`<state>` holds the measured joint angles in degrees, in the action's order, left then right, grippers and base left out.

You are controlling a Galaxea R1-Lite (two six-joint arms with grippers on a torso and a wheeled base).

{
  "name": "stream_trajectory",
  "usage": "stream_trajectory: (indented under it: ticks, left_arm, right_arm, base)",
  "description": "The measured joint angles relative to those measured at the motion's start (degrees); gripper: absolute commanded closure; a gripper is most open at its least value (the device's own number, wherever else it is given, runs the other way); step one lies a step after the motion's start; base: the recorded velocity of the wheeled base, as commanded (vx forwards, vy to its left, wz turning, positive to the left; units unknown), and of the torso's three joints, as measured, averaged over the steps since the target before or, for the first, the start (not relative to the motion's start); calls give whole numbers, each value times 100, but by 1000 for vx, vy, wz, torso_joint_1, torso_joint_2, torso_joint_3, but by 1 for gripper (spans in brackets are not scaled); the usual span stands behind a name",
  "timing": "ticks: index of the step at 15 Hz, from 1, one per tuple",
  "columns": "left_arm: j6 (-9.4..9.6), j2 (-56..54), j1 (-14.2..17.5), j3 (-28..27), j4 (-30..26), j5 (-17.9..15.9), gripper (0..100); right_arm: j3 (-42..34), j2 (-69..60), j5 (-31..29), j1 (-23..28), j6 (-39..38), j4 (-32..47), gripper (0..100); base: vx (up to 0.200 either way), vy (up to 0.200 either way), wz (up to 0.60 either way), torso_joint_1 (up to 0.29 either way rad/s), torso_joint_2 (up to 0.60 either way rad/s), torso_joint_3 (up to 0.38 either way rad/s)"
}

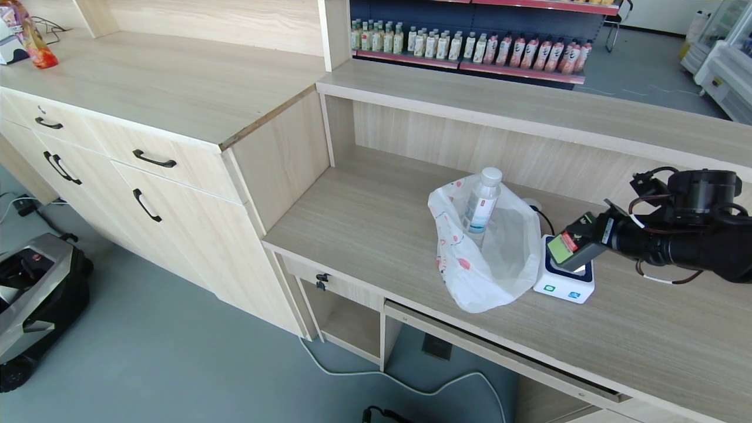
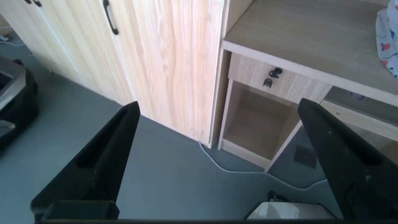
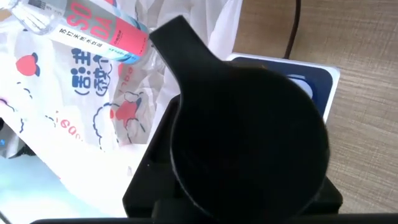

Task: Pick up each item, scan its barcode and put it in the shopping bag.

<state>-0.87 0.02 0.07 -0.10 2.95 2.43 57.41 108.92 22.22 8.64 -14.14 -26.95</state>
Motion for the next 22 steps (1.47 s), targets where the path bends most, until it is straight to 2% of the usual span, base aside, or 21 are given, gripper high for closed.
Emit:
stream_trajectory:
  ticks: [22]
  left_arm:
    - [2, 0, -2, 0, 0, 0, 0]
  right_arm:
    - [-22, 183, -26, -93, 112, -107, 100]
  base:
    - [0, 0, 0, 0, 0, 0]
